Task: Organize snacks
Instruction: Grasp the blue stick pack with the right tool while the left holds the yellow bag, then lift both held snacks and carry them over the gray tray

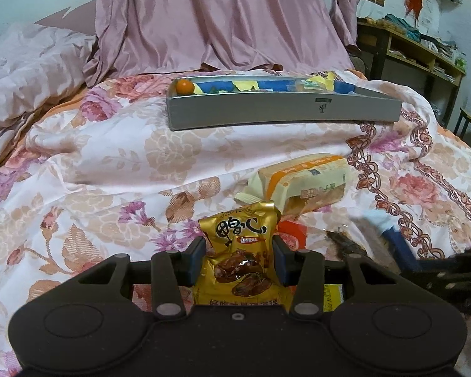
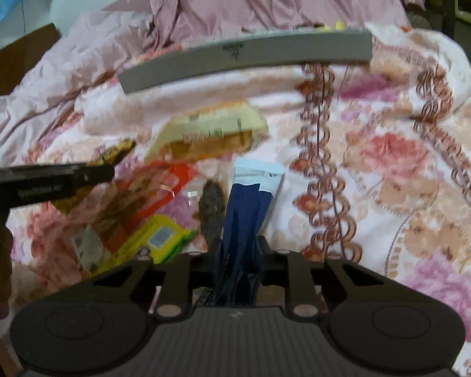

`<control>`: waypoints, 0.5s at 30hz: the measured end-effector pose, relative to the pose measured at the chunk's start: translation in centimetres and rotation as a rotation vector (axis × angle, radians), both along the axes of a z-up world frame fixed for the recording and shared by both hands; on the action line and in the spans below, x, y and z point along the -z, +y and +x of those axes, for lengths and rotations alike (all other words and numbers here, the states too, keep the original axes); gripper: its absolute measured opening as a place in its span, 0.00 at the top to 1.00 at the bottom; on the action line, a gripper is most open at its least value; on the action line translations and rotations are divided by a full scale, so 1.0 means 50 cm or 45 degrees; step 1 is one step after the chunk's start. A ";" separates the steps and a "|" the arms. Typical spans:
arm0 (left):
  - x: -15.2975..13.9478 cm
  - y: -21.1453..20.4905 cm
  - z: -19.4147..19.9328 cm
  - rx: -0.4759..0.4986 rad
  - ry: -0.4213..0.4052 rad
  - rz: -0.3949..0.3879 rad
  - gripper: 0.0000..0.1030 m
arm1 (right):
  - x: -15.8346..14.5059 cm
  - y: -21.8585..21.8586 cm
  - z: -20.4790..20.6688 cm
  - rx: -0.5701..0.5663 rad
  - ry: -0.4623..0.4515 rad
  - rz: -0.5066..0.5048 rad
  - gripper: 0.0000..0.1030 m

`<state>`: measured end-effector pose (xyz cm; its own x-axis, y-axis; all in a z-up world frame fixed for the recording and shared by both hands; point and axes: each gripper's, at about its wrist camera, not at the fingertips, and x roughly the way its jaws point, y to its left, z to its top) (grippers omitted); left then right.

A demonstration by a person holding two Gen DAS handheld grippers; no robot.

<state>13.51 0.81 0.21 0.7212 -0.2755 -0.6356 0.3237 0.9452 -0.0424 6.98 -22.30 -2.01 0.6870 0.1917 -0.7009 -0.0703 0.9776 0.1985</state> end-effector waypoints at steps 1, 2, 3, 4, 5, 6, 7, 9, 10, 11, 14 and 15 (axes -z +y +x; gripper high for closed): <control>-0.001 0.001 0.000 -0.005 -0.003 -0.001 0.55 | -0.006 0.000 -0.002 -0.001 -0.024 -0.002 0.77; -0.002 0.002 0.001 -0.008 -0.006 -0.002 0.55 | -0.012 0.001 -0.005 -0.005 -0.050 -0.002 0.77; -0.003 0.003 0.001 -0.012 -0.009 -0.002 0.55 | -0.019 0.000 -0.009 -0.015 -0.088 0.018 0.77; -0.004 0.005 0.001 -0.017 -0.014 -0.001 0.55 | -0.024 0.001 -0.012 -0.030 -0.125 0.039 0.77; -0.006 0.005 0.000 -0.023 -0.020 -0.001 0.55 | -0.033 0.005 -0.015 -0.047 -0.161 0.037 0.77; -0.008 0.006 0.000 -0.028 -0.030 -0.001 0.55 | -0.038 0.011 -0.018 -0.064 -0.186 0.020 0.76; -0.010 0.007 -0.001 -0.032 -0.038 -0.002 0.55 | -0.040 0.015 -0.018 -0.075 -0.197 0.008 0.76; -0.012 0.009 0.000 -0.041 -0.043 -0.001 0.55 | -0.041 0.016 -0.016 -0.073 -0.197 0.004 0.76; -0.011 0.010 0.001 -0.045 -0.040 -0.002 0.55 | -0.042 0.013 -0.014 -0.060 -0.197 0.006 0.76; -0.010 0.010 0.002 -0.049 -0.038 -0.001 0.55 | -0.044 0.006 -0.013 -0.034 -0.203 0.009 0.76; -0.012 0.014 0.005 -0.059 -0.043 -0.005 0.55 | -0.052 -0.024 -0.011 0.050 -0.218 0.039 0.76; -0.012 0.017 0.006 -0.064 -0.043 -0.009 0.55 | -0.054 -0.037 -0.009 0.077 -0.216 0.057 0.76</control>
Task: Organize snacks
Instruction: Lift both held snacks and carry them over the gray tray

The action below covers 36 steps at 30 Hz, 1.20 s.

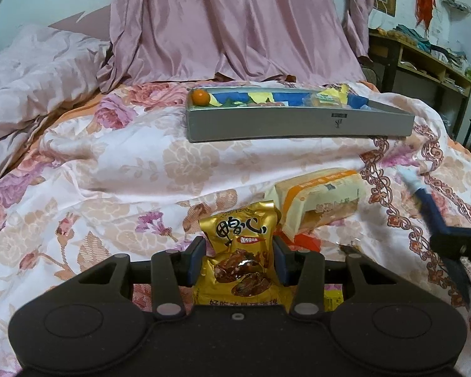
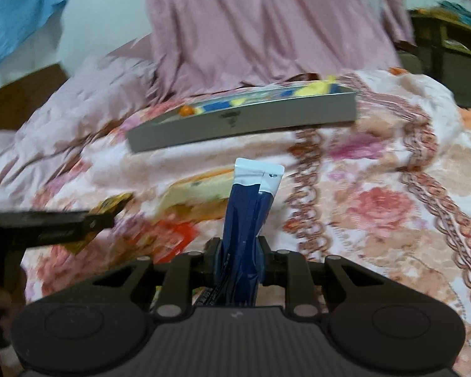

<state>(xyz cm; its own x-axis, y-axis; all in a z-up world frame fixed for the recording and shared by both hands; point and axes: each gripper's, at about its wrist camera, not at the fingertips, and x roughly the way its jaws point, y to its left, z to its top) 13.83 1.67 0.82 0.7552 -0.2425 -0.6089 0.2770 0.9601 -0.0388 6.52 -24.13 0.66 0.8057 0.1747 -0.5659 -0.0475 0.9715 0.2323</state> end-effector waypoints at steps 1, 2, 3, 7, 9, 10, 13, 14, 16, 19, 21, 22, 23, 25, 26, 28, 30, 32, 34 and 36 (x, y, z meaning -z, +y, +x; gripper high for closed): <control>-0.001 0.003 0.002 -0.007 -0.001 -0.005 0.55 | 0.001 -0.009 0.003 0.018 0.005 0.018 0.76; -0.002 0.007 0.003 -0.017 -0.001 -0.010 0.55 | 0.003 -0.017 0.004 0.036 0.009 0.036 0.76; -0.004 0.011 0.005 -0.025 -0.003 -0.015 0.55 | 0.004 -0.021 0.005 0.045 0.010 0.041 0.76; -0.011 0.020 0.005 -0.044 -0.015 -0.023 0.55 | 0.003 -0.019 0.006 0.038 -0.003 0.026 0.76; -0.012 0.021 0.004 -0.043 -0.015 -0.022 0.55 | 0.001 -0.016 0.004 0.034 -0.007 0.020 0.76; -0.012 0.021 0.004 -0.043 -0.015 -0.022 0.55 | 0.001 -0.016 0.004 0.034 -0.009 0.020 0.76; -0.016 0.022 0.000 -0.039 -0.022 -0.019 0.55 | -0.001 -0.016 0.002 0.035 -0.015 0.021 0.76; -0.019 0.023 -0.001 -0.039 -0.024 -0.019 0.55 | -0.002 -0.015 0.002 0.034 -0.018 0.020 0.76; -0.022 0.023 -0.007 -0.037 -0.035 -0.009 0.55 | -0.004 -0.013 0.001 0.027 -0.024 0.013 0.76; -0.029 0.016 -0.021 -0.021 -0.059 0.012 0.55 | -0.007 -0.007 -0.002 0.011 -0.034 0.002 0.76; -0.031 0.009 -0.032 -0.011 -0.075 0.029 0.55 | -0.012 -0.001 -0.007 -0.001 -0.047 -0.007 0.76; -0.033 0.005 -0.038 -0.006 -0.083 0.038 0.55 | -0.015 0.001 -0.008 -0.007 -0.054 -0.013 0.76; -0.035 0.004 -0.042 -0.002 -0.086 0.037 0.55 | -0.018 0.004 -0.011 -0.015 -0.062 -0.023 0.76; -0.039 0.003 -0.048 -0.001 -0.091 0.039 0.55 | -0.023 0.010 -0.016 -0.030 -0.076 -0.034 0.76; -0.041 0.003 -0.051 0.000 -0.093 0.038 0.55 | -0.026 0.012 -0.018 -0.037 -0.082 -0.038 0.76; -0.043 0.003 -0.054 0.000 -0.096 0.037 0.55 | -0.031 0.016 -0.021 -0.049 -0.093 -0.049 0.76; -0.045 0.003 -0.057 0.004 -0.101 0.037 0.55 | -0.035 0.018 -0.023 -0.059 -0.105 -0.055 0.76; -0.045 0.002 -0.057 0.009 -0.104 0.038 0.55 | -0.036 0.020 -0.025 -0.066 -0.111 -0.063 0.76; -0.044 0.002 -0.055 0.011 -0.104 0.034 0.55 | -0.036 0.019 -0.025 -0.068 -0.111 -0.061 0.76; -0.042 0.002 -0.052 0.012 -0.101 0.031 0.55 | -0.036 0.020 -0.025 -0.071 -0.114 -0.064 0.76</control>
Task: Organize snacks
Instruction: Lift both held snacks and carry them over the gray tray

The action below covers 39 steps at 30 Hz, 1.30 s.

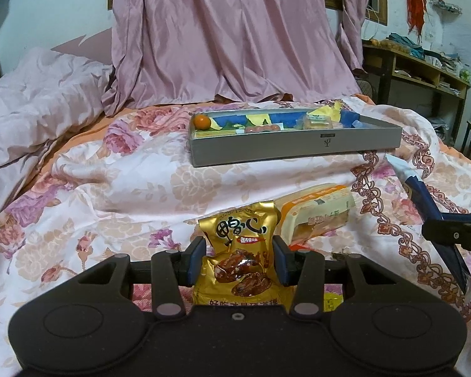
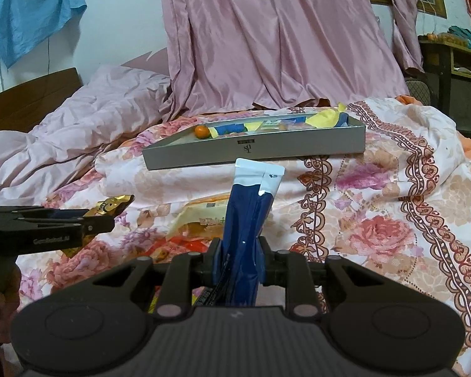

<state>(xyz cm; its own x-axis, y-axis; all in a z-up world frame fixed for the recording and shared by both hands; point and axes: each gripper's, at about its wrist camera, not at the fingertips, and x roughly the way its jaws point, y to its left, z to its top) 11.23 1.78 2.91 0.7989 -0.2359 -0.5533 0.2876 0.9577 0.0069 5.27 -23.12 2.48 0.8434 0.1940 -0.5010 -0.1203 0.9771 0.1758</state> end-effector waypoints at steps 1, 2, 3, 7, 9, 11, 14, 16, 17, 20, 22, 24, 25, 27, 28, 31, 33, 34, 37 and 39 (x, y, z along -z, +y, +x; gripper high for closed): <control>0.001 -0.001 0.001 0.001 0.001 -0.001 0.55 | 0.000 0.001 0.000 -0.003 -0.001 -0.001 0.76; 0.001 -0.001 0.003 0.003 0.000 -0.002 0.55 | 0.000 0.002 0.000 -0.006 -0.002 -0.003 0.76; 0.001 -0.002 0.005 0.004 -0.002 -0.002 0.55 | 0.001 0.003 0.000 -0.009 -0.001 -0.004 0.75; -0.006 -0.008 0.013 0.019 -0.015 -0.010 0.55 | -0.005 0.005 0.005 -0.018 -0.008 0.010 0.75; -0.014 -0.011 0.024 0.026 -0.024 -0.027 0.55 | -0.015 0.002 0.016 -0.018 -0.021 0.018 0.75; -0.024 -0.014 0.041 0.030 -0.028 -0.049 0.55 | -0.029 -0.005 0.031 -0.010 -0.049 0.024 0.75; -0.041 -0.024 0.074 0.035 -0.051 -0.056 0.55 | -0.052 -0.020 0.063 0.010 -0.081 0.039 0.75; -0.057 -0.033 0.099 0.040 -0.071 -0.063 0.55 | -0.070 -0.029 0.096 0.026 -0.097 0.050 0.75; -0.067 -0.037 0.113 0.042 -0.084 -0.070 0.55 | -0.079 -0.031 0.113 0.030 -0.109 0.045 0.75; -0.103 -0.048 0.156 0.050 -0.128 -0.104 0.54 | -0.109 -0.039 0.156 0.034 -0.154 0.016 0.75; -0.123 -0.056 0.183 0.061 -0.154 -0.119 0.54 | -0.133 -0.043 0.188 0.037 -0.193 -0.013 0.75; -0.143 -0.066 0.215 0.070 -0.188 -0.126 0.54 | -0.152 -0.047 0.215 0.038 -0.219 -0.034 0.75; -0.149 -0.071 0.228 0.071 -0.202 -0.123 0.54 | -0.162 -0.049 0.230 0.039 -0.232 -0.048 0.75; -0.160 -0.083 0.261 0.071 -0.220 -0.122 0.54 | -0.179 -0.053 0.262 0.041 -0.250 -0.073 0.75; -0.163 -0.088 0.280 0.068 -0.223 -0.129 0.54 | -0.185 -0.055 0.276 0.044 -0.256 -0.085 0.75; -0.164 -0.105 0.332 0.055 -0.229 -0.139 0.54 | -0.192 -0.068 0.327 0.061 -0.251 -0.103 0.75; -0.157 -0.111 0.367 0.038 -0.214 -0.152 0.54 | -0.188 -0.078 0.365 0.072 -0.224 -0.103 0.75; -0.151 -0.115 0.386 0.028 -0.197 -0.157 0.54 | -0.183 -0.085 0.383 0.080 -0.206 -0.098 0.75; -0.126 -0.120 0.437 0.004 -0.144 -0.150 0.54 | -0.162 -0.108 0.441 0.119 -0.130 -0.078 0.75; -0.108 -0.123 0.461 -0.009 -0.111 -0.140 0.54 | -0.145 -0.123 0.467 0.140 -0.082 -0.079 0.75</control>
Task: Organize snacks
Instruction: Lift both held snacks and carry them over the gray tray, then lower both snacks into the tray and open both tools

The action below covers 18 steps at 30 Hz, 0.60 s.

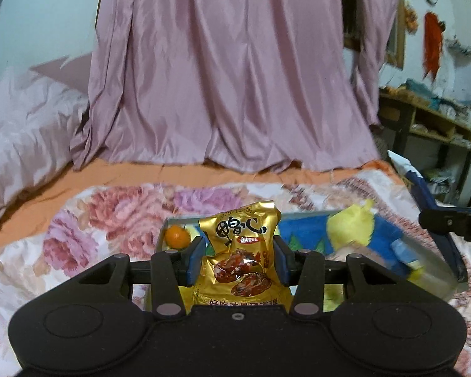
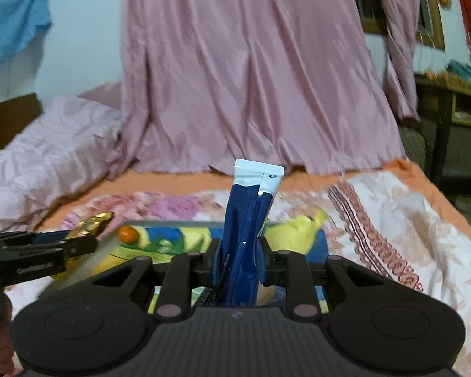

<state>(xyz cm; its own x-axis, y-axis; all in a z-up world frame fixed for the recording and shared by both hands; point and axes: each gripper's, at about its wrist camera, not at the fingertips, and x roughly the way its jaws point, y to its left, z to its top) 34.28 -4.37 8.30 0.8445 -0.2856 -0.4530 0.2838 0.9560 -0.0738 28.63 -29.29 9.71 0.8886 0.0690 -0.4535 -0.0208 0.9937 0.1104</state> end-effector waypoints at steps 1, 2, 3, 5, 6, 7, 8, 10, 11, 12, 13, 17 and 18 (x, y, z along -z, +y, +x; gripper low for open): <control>0.009 -0.001 0.012 -0.005 0.017 -0.004 0.54 | 0.008 -0.004 0.010 0.009 0.019 -0.008 0.75; 0.017 -0.003 0.019 -0.007 0.030 -0.005 0.54 | 0.017 -0.005 0.022 0.015 0.037 -0.021 0.75; 0.025 -0.005 0.028 -0.010 0.045 -0.007 0.54 | 0.025 -0.005 0.033 0.016 0.060 -0.024 0.75; 0.038 -0.013 0.041 -0.013 0.078 -0.015 0.54 | 0.042 -0.004 0.047 0.023 0.100 -0.017 0.74; 0.044 -0.019 0.045 -0.013 0.095 -0.009 0.54 | 0.050 -0.002 0.052 0.030 0.117 -0.018 0.74; 0.049 -0.025 0.046 -0.010 0.100 0.000 0.54 | 0.057 -0.001 0.054 0.035 0.129 -0.019 0.73; 0.054 -0.030 0.047 -0.008 0.105 0.011 0.53 | 0.063 0.000 0.055 0.042 0.141 -0.021 0.73; 0.062 -0.041 0.049 -0.011 0.119 0.035 0.53 | 0.072 0.000 0.055 0.052 0.155 -0.020 0.73; 0.065 -0.043 0.049 -0.014 0.125 0.045 0.53 | 0.076 -0.001 0.053 0.057 0.158 -0.017 0.73; 0.068 -0.045 0.049 -0.018 0.129 0.050 0.53 | 0.077 -0.003 0.052 0.058 0.159 -0.014 0.73; 0.070 -0.046 0.049 -0.019 0.133 0.053 0.52 | 0.075 -0.003 0.051 0.058 0.159 -0.013 0.73; 0.071 -0.047 0.043 -0.008 0.129 0.075 0.49 | 0.066 0.001 0.041 0.046 0.139 -0.011 0.73; 0.070 -0.049 0.043 -0.007 0.134 0.080 0.49 | 0.064 0.004 0.039 0.040 0.136 -0.011 0.72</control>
<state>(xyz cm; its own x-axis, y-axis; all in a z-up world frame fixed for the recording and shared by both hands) 36.42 -6.81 4.80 0.7927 -0.2495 -0.5562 0.2727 0.9612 -0.0426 30.59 -29.09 6.51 0.8368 0.0376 -0.5462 0.0215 0.9946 0.1014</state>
